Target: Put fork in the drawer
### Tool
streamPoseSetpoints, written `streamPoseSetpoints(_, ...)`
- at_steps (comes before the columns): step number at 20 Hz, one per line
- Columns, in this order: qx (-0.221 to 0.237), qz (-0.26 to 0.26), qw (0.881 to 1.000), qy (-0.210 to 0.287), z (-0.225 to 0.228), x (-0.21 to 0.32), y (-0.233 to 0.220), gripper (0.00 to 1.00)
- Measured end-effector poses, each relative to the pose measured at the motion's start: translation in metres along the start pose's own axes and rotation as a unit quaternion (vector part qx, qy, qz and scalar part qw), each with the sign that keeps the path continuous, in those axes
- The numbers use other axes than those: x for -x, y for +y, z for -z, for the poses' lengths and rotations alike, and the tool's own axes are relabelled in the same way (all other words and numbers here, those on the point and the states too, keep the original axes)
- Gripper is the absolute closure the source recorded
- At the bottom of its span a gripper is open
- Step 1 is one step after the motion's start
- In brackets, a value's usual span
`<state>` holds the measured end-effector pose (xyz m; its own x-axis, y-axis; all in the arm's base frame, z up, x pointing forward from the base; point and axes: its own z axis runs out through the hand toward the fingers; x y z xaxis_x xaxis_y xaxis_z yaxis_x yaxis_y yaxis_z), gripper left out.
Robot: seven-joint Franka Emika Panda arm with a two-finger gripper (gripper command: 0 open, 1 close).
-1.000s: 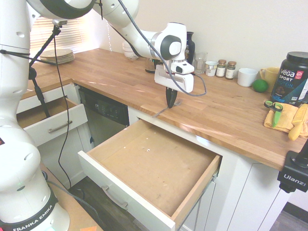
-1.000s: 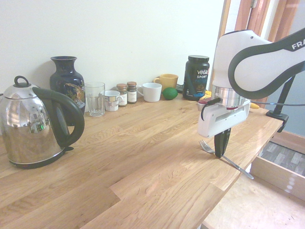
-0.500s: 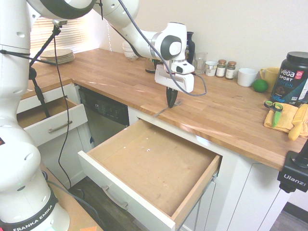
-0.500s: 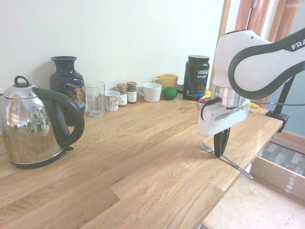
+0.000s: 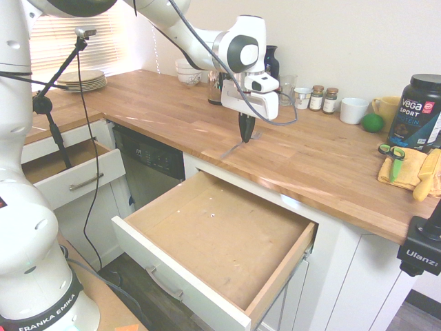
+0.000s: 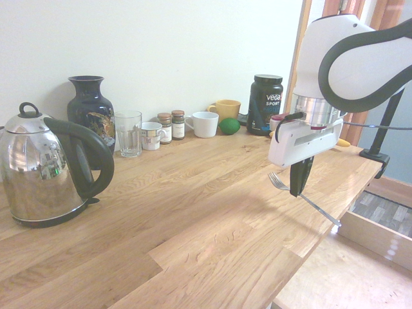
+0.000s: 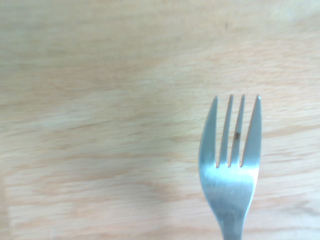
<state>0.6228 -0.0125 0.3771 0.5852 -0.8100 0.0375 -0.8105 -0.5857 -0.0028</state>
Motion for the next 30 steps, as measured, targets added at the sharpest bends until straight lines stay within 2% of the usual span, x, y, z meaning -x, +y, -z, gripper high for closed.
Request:
streamPoseSetpoints(6, 0.000, 0.008, 1.000, 0.002, 0.015, 0.025, 0.025, 1.00)
streamPoseSetpoints(11, 0.003, 0.015, 1.000, 0.001, 0.015, 0.062, 0.079, 1.00)
streamPoseSetpoints(14, -0.003, 0.038, 0.999, 0.002, 0.009, 0.086, 0.117, 1.00)
streamPoseSetpoints(18, -0.007, 0.058, 0.998, 0.004, -0.017, 0.111, 0.171, 1.00)
streamPoseSetpoints(22, -0.007, 0.052, 0.999, 0.004, -0.052, 0.116, 0.211, 1.00)
streamPoseSetpoints(30, 0.005, 0.038, 0.999, 0.005, -0.125, 0.100, 0.219, 1.00)
